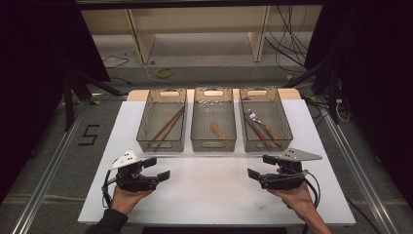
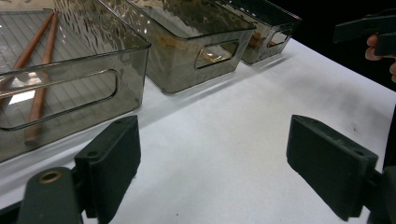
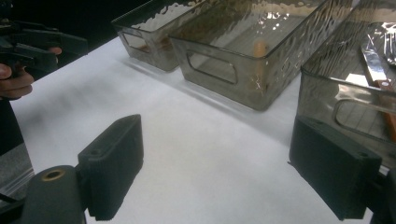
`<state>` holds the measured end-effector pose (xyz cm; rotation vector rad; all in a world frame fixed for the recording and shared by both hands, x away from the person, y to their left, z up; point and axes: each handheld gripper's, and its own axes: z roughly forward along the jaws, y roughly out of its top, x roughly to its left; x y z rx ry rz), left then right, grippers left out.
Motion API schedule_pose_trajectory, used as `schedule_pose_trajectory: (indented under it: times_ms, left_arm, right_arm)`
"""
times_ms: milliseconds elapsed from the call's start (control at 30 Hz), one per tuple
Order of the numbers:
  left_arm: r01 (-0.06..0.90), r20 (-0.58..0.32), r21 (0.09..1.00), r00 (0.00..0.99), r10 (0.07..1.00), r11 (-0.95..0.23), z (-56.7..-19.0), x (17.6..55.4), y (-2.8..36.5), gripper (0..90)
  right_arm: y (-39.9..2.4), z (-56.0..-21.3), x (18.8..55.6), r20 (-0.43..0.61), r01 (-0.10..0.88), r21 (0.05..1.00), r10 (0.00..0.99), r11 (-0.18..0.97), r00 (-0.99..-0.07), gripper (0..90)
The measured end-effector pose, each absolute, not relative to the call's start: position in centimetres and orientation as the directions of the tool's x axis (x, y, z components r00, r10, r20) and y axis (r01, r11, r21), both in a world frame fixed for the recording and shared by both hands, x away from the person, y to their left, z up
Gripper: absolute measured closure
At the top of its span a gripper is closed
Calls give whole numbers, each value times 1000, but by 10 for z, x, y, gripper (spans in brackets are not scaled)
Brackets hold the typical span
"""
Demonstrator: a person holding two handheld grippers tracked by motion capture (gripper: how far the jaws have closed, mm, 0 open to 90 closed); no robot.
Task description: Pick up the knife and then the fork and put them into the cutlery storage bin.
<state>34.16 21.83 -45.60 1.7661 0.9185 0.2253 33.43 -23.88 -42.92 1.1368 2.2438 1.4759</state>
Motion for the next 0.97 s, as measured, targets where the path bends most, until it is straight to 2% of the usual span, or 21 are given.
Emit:
schedule_pose_trajectory:
  times_ms: [967]
  left_arm:
    - [470,-274,874,684,676,-121,-456,342,218,174]
  right_arm:
    - [-246,-435,326,213,468,867,719,173,-662,185]
